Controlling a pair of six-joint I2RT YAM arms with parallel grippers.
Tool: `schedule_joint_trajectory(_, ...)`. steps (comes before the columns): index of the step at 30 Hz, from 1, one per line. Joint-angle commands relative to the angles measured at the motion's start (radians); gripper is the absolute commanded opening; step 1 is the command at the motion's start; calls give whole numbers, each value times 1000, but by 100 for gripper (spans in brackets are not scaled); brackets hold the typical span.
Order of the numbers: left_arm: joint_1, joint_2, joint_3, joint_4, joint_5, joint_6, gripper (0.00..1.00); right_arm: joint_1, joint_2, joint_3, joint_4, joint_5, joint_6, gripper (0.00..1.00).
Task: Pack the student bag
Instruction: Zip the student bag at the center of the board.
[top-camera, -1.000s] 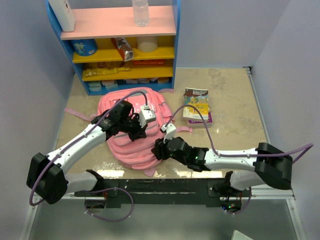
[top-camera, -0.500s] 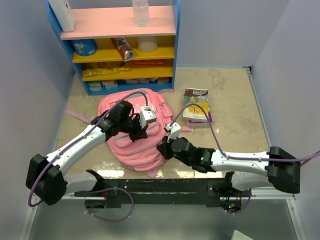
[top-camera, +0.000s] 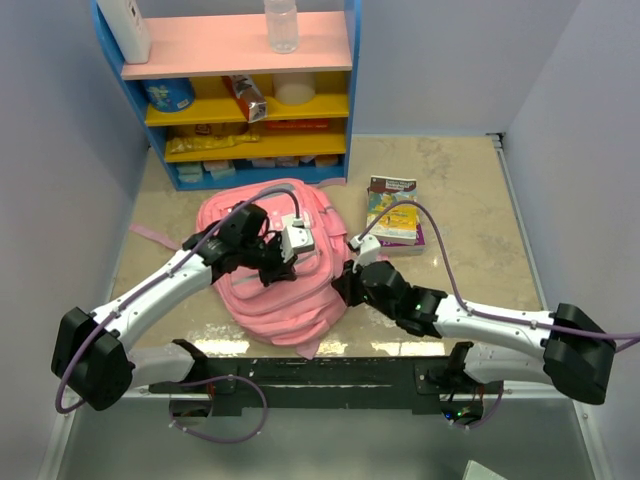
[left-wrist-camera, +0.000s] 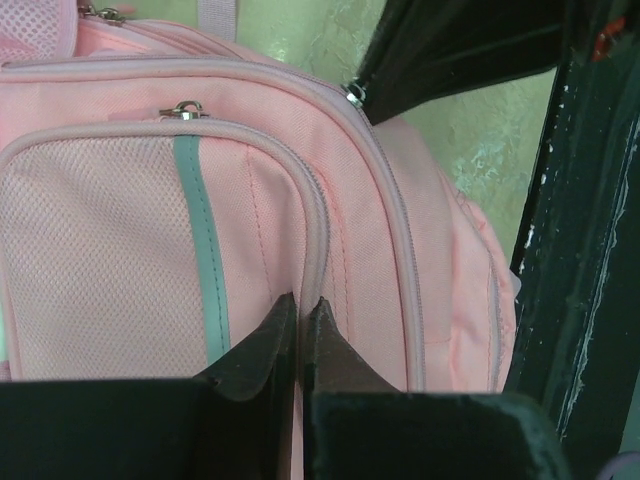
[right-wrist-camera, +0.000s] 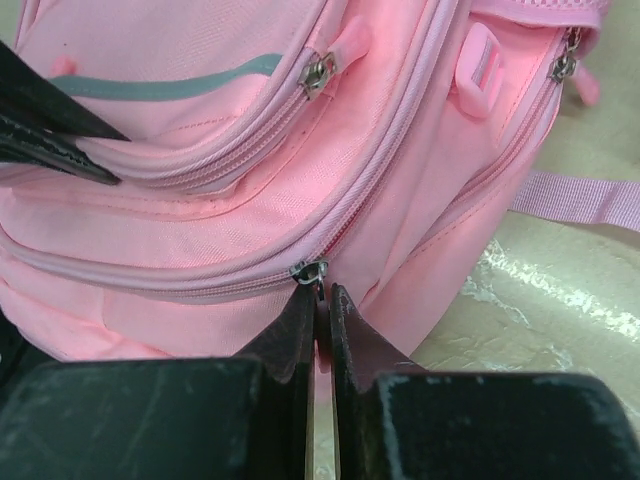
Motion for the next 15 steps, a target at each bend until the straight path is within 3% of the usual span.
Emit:
schedule_joint_trajectory(1,-15,-25,-7,-89,29,74,0,-68,-27,3,-39,28,-79,0)
schedule_joint_trajectory(6,-95,-34,-5,-141,64,120,0,-109,57,52,2,-3,-119,0)
schedule_joint_trajectory(15,-177,-69,19,-380,112,387,0,-217,158,125,71,-97,-201,0)
